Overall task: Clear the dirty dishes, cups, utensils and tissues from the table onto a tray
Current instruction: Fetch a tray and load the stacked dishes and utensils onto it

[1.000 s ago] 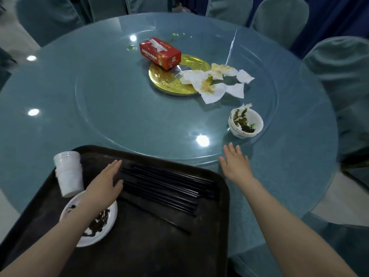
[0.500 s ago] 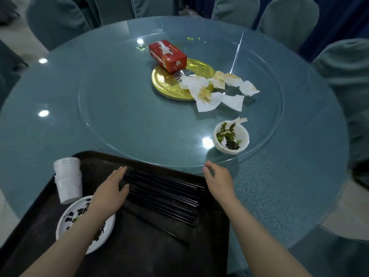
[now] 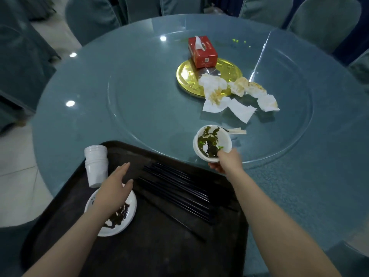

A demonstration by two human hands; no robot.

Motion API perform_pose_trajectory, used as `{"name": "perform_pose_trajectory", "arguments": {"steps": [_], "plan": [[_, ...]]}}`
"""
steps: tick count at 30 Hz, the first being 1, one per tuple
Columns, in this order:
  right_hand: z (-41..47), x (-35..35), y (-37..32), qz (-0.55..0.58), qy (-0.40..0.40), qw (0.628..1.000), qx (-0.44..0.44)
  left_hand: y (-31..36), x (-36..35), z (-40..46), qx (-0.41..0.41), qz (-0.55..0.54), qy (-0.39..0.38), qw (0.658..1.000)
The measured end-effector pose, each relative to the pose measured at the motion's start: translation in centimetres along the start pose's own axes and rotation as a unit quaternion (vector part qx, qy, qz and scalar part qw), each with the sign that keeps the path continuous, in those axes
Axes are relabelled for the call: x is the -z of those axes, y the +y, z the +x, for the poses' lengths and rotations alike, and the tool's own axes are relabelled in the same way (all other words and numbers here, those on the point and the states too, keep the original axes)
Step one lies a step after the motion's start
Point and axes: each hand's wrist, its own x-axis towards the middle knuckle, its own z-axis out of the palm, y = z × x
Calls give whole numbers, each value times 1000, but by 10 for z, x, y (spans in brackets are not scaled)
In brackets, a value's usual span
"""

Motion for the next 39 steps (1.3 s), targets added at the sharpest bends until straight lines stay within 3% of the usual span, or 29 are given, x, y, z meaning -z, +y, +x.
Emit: {"name": "perform_pose_trajectory", "arguments": {"steps": [5, 9, 13, 17, 21, 30, 34, 39], "plan": [[-45, -35, 9, -116, -133, 982, 66, -19, 9, -14, 58, 4, 13, 998], [-77, -53, 25, -236, -277, 927, 85, -32, 10, -23, 82, -6, 18, 996], [-105, -65, 51, -307, -313, 894, 89, -45, 16, -30, 74, -14, 16, 997], [-128, -75, 69, -279, -296, 911, 68, -56, 23, -37, 62, -31, 12, 998], [-143, -86, 82, -328, -280, 899, 80, -70, 32, -42, 43, -37, 0, 998], [-158, -88, 88, -390, -34, 916, 88, -91, 66, -52, -32, -68, -8, 997], [-166, -85, 81, -379, 23, 923, 61, -95, 76, -50, -42, -73, -20, 996], [-173, -84, 62, -372, 61, 919, 115, -93, 84, -38, -49, -75, -47, 995]]}}
